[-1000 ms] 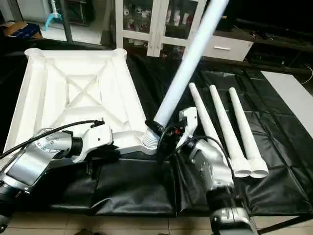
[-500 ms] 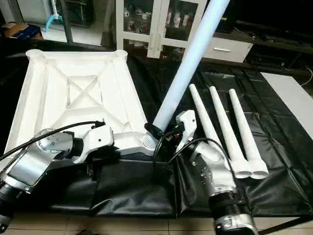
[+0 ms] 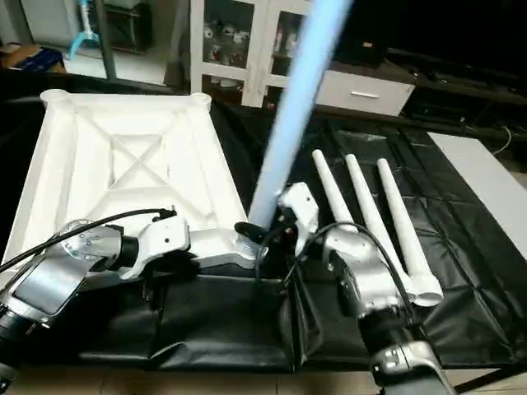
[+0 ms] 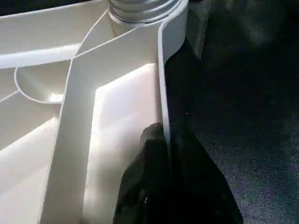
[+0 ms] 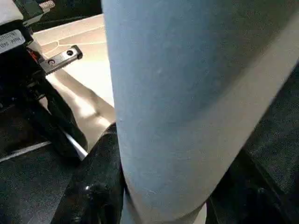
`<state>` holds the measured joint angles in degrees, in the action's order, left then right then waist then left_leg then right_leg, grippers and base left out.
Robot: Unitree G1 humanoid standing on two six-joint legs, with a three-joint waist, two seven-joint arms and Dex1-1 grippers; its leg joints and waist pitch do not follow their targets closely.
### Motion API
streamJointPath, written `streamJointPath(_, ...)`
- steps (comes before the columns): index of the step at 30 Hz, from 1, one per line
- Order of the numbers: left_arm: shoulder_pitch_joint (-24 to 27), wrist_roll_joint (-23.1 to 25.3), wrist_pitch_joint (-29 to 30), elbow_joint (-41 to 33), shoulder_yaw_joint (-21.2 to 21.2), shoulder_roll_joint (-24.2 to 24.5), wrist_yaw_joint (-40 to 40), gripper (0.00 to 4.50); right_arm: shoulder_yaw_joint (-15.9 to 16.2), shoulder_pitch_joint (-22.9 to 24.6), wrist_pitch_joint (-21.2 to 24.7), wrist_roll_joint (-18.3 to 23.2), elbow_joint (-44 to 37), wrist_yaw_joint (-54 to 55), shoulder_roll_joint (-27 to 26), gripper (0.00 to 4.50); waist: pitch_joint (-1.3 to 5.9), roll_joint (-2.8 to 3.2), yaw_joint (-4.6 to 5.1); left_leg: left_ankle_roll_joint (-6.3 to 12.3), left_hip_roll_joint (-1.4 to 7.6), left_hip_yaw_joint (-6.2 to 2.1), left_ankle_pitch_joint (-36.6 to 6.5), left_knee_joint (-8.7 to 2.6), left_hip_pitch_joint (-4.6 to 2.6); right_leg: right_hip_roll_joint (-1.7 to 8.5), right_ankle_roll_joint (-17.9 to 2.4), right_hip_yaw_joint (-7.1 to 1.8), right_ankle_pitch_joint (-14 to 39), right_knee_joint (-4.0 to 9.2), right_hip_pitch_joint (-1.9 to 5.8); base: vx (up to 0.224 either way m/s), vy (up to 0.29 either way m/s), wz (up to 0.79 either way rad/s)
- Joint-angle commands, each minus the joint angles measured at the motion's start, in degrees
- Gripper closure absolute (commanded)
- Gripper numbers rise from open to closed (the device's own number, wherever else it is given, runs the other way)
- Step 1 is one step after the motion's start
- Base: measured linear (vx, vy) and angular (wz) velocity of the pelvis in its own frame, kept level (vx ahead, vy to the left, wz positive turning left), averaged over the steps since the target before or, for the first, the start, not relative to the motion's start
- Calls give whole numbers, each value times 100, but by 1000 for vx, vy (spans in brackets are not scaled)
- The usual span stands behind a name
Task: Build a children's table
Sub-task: Insert table leg to table base
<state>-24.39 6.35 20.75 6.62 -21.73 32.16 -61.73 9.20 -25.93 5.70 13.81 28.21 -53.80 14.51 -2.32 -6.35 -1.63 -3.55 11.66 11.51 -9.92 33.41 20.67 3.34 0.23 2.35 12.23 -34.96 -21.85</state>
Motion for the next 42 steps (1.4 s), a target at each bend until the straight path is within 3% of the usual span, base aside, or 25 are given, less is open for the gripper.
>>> streamJointPath(1,2,-47,-63,-4,-75,-30,-27,450,303,353,725,-367,912,8,39,263,112,138,60,-367,232,-197,-2619,-495,-149,435,-803,-269,2407,558,-56,0,0,0)
streamJointPath(4,18,-49,-57,-17,-84,-14,-35,450,-81,227,920,-168,1288,340,-68,263,98,134,70,-405,232,-218,-2840,-500,-178,446,-723,-267,2765,604,-97,0,0,0)
streamJointPath(10,26,-39,-52,-34,-81,-19,-22,450,-420,209,890,50,1455,628,-87,264,104,138,88,-475,235,-260,-3156,-517,-195,443,-639,-240,2964,639,-121,0,0,0)
streamJointPath(13,35,-40,-58,-49,-76,-22,-13,450,-416,312,858,58,1319,601,-64,264,105,143,80,-466,239,-253,-3164,-522,-206,443,-634,-249,2932,646,-135,0,0,0)
streamJointPath(19,20,-47,-85,-40,-107,-8,-52,450,14,568,741,-321,1020,309,36,264,125,133,50,-414,239,-227,-2936,-536,-190,444,-654,-265,2713,638,-115,0,0,0)
streamJointPath(21,13,-51,-97,-33,-117,-4,-61,450,31,529,686,-354,1086,341,31,264,118,139,52,-406,243,-223,-2886,-545,-180,442,-686,-268,2641,633,-114,0,0,0)
streamJointPath(22,9,-49,-108,-27,-126,-1,-64,450,31,486,679,-341,1133,344,25,264,125,193,49,-428,241,-232,-2947,-546,-191,443,-692,-267,2670,630,-116,0,0,0)
streamJointPath(27,-3,-51,-129,-24,-146,11,-103,450,16,160,683,-286,1229,231,74,264,129,168,89,-470,241,-258,-3136,-554,-181,444,-670,-246,2841,643,-115,0,0,0)
streamJointPath(30,12,-64,-130,-47,-153,38,-161,450,-93,-14,921,-78,1138,76,104,264,134,162,98,-476,243,-259,-3186,-556,-193,443,-668,-242,2846,654,-119,0,0,0)
streamJointPath(34,64,-114,-133,-110,-160,81,-281,450,65,-245,1318,17,1057,-499,354,264,154,170,75,-413,247,-216,-2829,-550,-182,427,-830,-265,2317,604,-92,0,0,0)
streamJointPath(37,68,-113,-144,-103,-169,87,-290,450,258,-329,1260,-163,1109,-749,537,264,181,170,10,-340,259,-156,-2323,-527,-183,425,-1005,-282,1667,543,-59,0,0,0)
streamJointPath(40,67,-109,-158,-88,-170,93,-282,450,247,-443,1188,-184,1165,-837,600,264,198,155,-28,-240,248,-93,-1865,-496,-191,412,-1143,-288,1130,500,-26,0,0,0)
streamJointPath(42,67,-103,-165,-81,-169,96,-272,450,230,-496,1194,-154,1136,-898,625,264,209,154,-35,-219,245,-97,-1680,-499,-153,412,-1173,-280,980,469,26,0,0,0)
